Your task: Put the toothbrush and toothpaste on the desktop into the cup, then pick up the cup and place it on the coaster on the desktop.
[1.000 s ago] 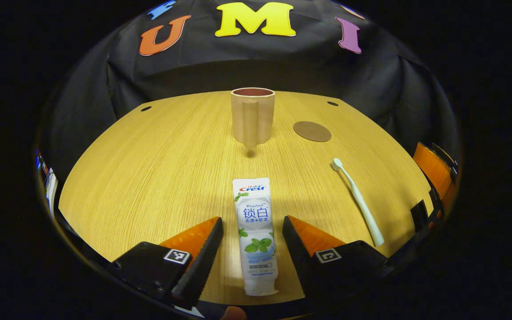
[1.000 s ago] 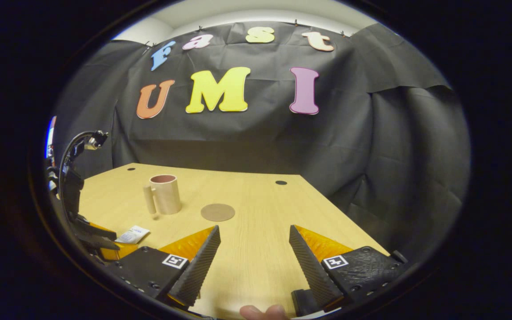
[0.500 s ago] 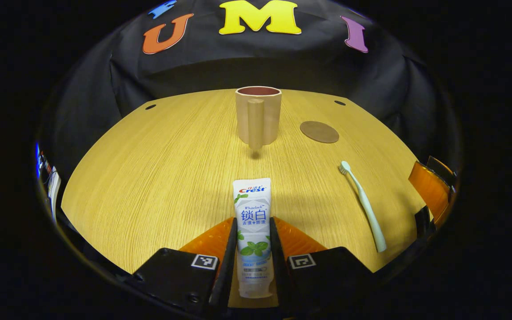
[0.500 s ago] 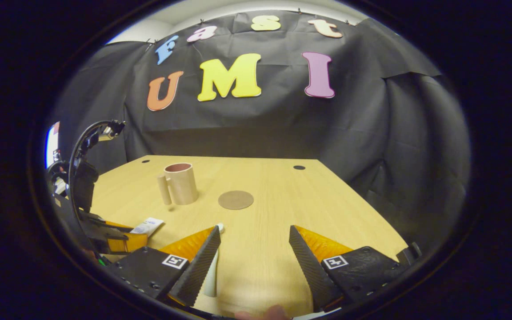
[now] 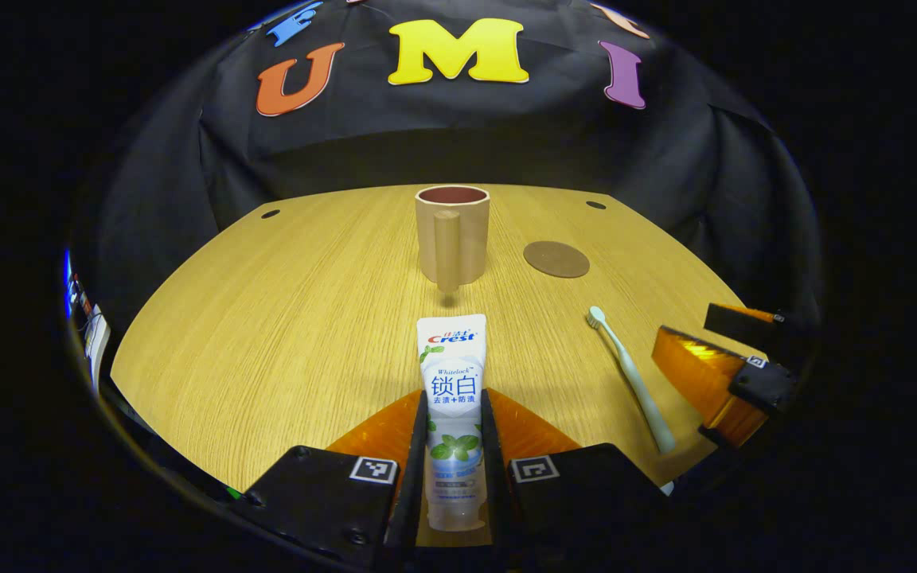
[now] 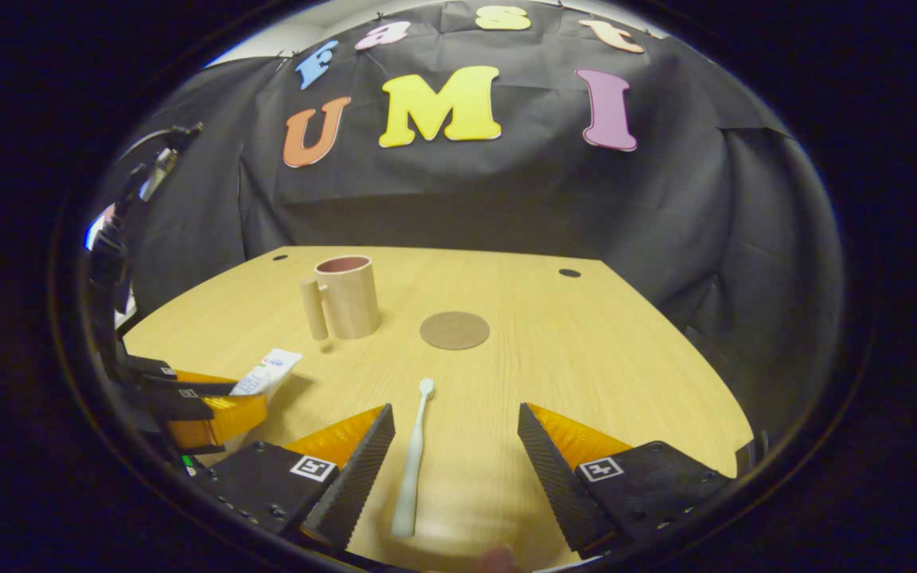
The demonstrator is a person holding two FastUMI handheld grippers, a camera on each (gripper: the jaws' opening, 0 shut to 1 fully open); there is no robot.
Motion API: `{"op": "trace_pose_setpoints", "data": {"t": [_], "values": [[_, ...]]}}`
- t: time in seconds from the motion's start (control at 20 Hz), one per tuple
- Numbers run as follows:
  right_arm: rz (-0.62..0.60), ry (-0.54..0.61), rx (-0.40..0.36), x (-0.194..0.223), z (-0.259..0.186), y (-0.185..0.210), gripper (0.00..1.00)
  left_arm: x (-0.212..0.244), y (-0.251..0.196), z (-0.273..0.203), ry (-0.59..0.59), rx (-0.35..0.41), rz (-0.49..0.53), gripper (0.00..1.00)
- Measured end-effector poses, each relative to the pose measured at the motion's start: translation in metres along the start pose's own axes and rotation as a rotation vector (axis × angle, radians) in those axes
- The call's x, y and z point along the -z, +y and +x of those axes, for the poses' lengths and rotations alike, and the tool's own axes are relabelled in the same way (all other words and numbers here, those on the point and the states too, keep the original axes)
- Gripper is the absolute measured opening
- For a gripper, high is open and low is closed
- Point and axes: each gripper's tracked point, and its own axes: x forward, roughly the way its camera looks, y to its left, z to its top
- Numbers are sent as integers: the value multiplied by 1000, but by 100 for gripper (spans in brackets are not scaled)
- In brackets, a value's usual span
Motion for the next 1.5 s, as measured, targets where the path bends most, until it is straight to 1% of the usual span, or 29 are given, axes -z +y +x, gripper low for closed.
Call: {"op": "trace_pose_setpoints", "data": {"t": [0.05, 0.1, 0.2, 0.25, 0.3, 0.4, 0.45, 0.5, 0.6, 0.65, 0.7, 0.75, 0.8, 0.85, 0.9, 0.95, 1.0, 1.05, 1.1, 1.15, 1.25, 1.3, 1.45, 1.5], "values": [[-3, 27, 1, 5, 5, 3, 96, -6, 2, -3, -23, -5, -1, 38], [-12, 49, 3, 7, 11, 4, 95, -11, 4, -6, -41, -8, -1, 38], [-21, 100, 25, 19, 20, 5, 96, -20, 5, -14, -83, -14, -8, 38], [-17, 117, 27, 22, 26, 9, 94, -26, 6, -18, -102, -15, -15, 38], [-11, 132, 27, 22, 31, 12, 95, -30, 8, -22, -121, -16, -20, 38], [-9, 143, 32, 21, 43, 19, 96, -39, 11, -30, -152, -16, -27, 38], [-7, 145, 30, 21, 47, 21, 95, -43, 10, -31, -165, -12, -32, 34], [1, 147, 34, 18, 52, 22, 95, -45, 9, -31, -178, 0, -40, 37], [22, 164, 33, 16, 60, 23, 93, -49, 8, -30, -186, 19, -61, 37], [51, 173, 12, 16, 63, 28, 88, -51, 8, -30, -189, 21, -63, 37], [65, 187, 9, 18, 64, 29, 70, -53, 8, -30, -195, 20, -60, 37], [61, 175, 6, 16, 65, 29, 57, -51, 10, -31, -201, 15, -55, 37], [74, 180, -13, 17, 64, 32, 43, -54, 12, -32, -208, 14, -52, 37], [94, 176, -20, 17, 64, 35, 27, -59, 13, -30, -215, 15, -53, 41], [91, 173, -23, 16, 65, 35, 11, -61, 13, -28, -222, 18, -55, 41], [85, 168, -20, 16, 66, 33, 11, -64, 13, -28, -228, 17, -54, 37], [108, 167, -20, 16, 66, 32, 5, -68, 13, -28, -236, 16, -51, 37], [99, 169, -26, 17, 66, 34, 0, -71, 14, -28, -247, 16, -48, 37], [101, 162, -28, 16, 66, 33, 0, -76, 14, -29, -259, 20, -46, 37], [108, 164, -34, 16, 67, 34, 0, -83, 14, -31, -274, 26, -48, 41], [118, 161, -44, 13, 63, 33, 0, -100, 12, -33, -317, 54, -55, 41], [115, 151, -48, 8, 60, 31, 0, -111, 13, -33, -343, 63, -55, 37], [136, 100, -62, -10, 42, 22, 0, -149, 18, -34, -422, 56, -38, 37], [148, 83, -71, -16, 36, 20, 0, -163, 15, -32, -449, 65, -37, 37]]}}
